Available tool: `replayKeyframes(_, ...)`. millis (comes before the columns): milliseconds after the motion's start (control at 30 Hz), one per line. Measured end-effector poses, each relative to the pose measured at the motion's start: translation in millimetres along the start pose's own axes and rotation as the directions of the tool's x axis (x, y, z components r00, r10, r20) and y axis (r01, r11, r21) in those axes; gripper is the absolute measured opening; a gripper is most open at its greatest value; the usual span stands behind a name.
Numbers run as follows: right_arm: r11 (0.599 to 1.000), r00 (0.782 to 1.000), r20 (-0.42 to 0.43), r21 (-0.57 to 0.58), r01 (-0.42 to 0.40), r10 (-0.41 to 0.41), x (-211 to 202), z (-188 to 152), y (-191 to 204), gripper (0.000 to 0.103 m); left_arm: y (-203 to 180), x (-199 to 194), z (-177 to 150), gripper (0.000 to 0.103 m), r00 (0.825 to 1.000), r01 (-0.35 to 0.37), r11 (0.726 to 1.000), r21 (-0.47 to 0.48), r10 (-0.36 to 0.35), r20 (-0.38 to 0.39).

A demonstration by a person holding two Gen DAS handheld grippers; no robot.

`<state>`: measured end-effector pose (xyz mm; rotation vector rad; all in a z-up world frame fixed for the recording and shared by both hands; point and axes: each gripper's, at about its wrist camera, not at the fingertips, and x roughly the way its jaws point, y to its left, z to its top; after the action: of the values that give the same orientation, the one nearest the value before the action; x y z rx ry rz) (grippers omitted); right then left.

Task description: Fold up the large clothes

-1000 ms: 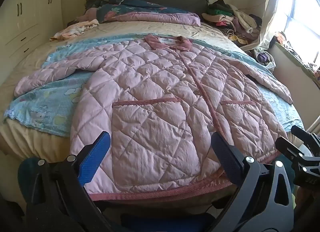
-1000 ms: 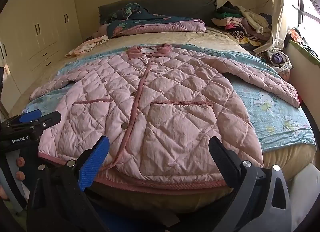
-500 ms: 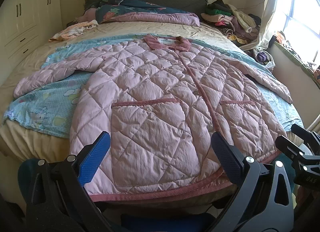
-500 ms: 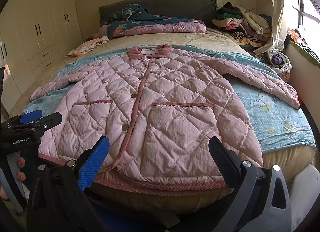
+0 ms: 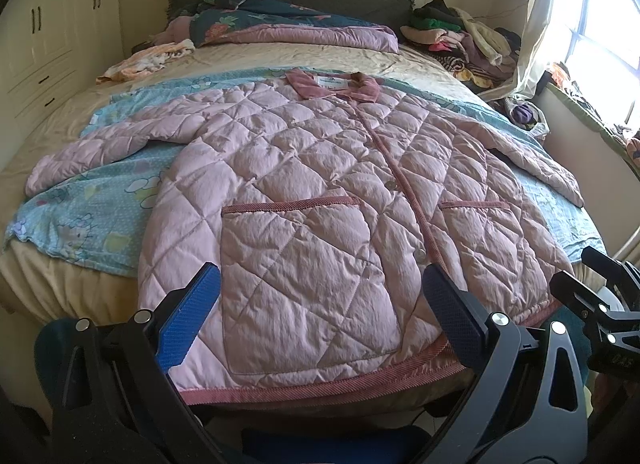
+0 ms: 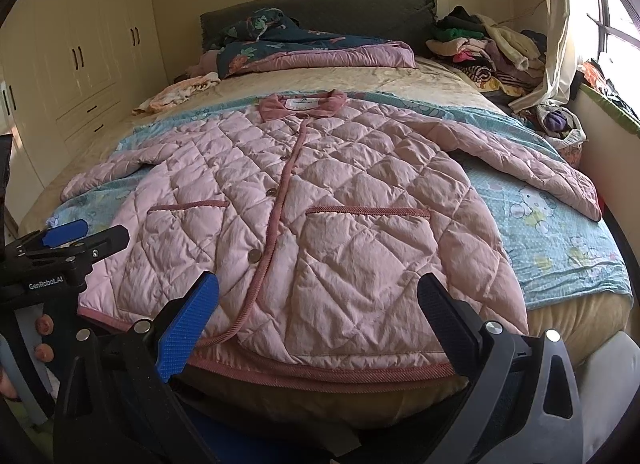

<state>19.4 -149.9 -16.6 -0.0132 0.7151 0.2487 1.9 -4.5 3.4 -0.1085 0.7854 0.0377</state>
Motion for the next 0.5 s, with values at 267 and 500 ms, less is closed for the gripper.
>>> replayKeyframes(267, 1.000, 1.000, 0.000, 0.001, 0.000, 0.000, 0.0, 0.1, 0.0, 0.099, -0.5, 0.6, 0.7, 0.095, 1.000, 0.000, 1.000, -0.001, 0.000, -0.001)
replayKeyframes(500, 1.000, 1.000, -0.001, 0.002, 0.001, -0.001, 0.8, 0.3, 0.5, 0.099, -0.3, 0.8, 0.4, 0.095, 1.000, 0.001, 1.000, -0.001, -0.001, -0.003)
